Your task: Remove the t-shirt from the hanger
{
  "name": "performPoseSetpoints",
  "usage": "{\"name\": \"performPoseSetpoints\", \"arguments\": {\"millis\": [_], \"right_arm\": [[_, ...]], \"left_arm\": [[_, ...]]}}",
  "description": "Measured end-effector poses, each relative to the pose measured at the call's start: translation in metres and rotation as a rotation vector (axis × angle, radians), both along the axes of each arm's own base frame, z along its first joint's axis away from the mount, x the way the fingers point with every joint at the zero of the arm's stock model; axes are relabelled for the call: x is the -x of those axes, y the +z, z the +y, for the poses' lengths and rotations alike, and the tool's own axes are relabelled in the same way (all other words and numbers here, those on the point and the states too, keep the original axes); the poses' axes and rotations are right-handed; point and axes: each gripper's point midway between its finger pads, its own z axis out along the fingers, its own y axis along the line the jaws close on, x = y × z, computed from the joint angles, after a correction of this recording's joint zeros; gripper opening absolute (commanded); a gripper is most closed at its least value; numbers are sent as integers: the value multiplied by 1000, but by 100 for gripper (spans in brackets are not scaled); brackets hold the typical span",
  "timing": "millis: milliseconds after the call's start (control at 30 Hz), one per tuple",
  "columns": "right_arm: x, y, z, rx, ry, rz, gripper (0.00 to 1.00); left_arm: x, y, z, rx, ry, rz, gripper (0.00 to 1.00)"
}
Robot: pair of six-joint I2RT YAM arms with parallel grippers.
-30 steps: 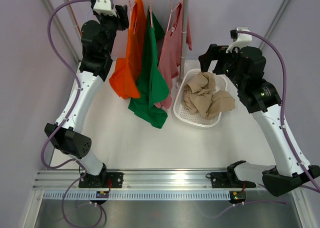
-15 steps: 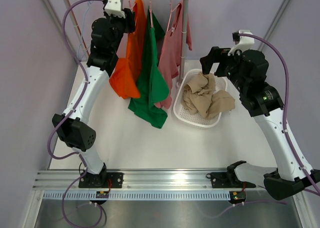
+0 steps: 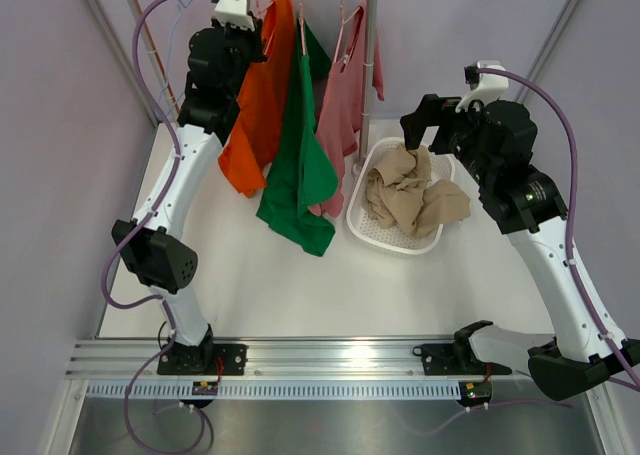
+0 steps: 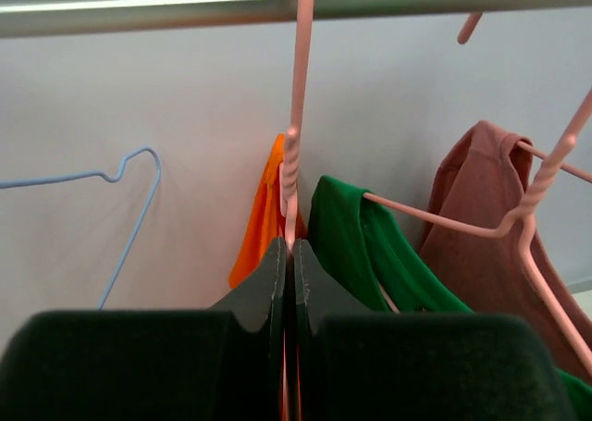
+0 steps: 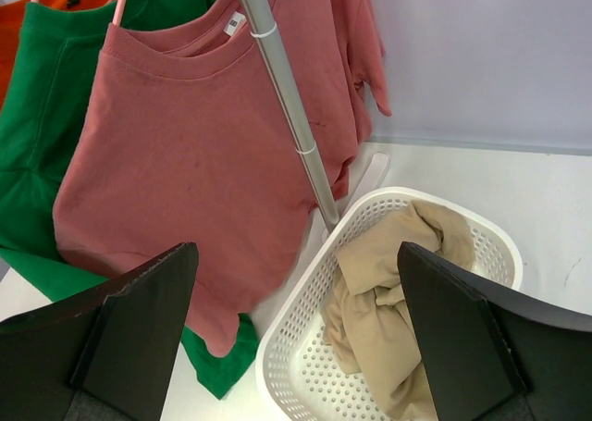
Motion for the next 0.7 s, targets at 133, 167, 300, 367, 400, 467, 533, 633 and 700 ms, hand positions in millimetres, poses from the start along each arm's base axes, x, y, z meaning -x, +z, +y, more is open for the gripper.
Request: {"name": "performPoseSetpoints", "arguments": {"millis": [133, 167, 300, 367, 400, 467, 533, 633, 700], "right_arm": [[0, -2, 0, 1, 1, 3, 99], [-1, -2, 0, 1, 1, 4, 99], [-2, -7, 1, 4, 4, 12, 99], [-2, -7, 2, 4, 6, 14, 100], [-1, -7, 3, 4, 10, 14, 99], [-1, -8, 3, 3, 15, 15, 99], [-1, -8, 6, 2, 31, 17, 100], [1, -9, 12, -2, 66, 20, 99], [2, -8, 14, -2, 72, 20, 99]], "left_arm": [[3, 11, 0, -15, 21, -19, 0], [5, 16, 0, -19, 23, -26, 0], [15, 39, -5, -21, 24, -76, 0], [21, 47, -4, -18, 34, -90, 0], [25, 49, -3, -15, 41, -91, 0], [34, 49, 3, -8, 64, -82, 0], [53, 47, 11, 6, 88, -66, 0], [90, 45, 28, 28, 122, -51, 0], [121, 49, 40, 59, 138, -59, 0]]}}
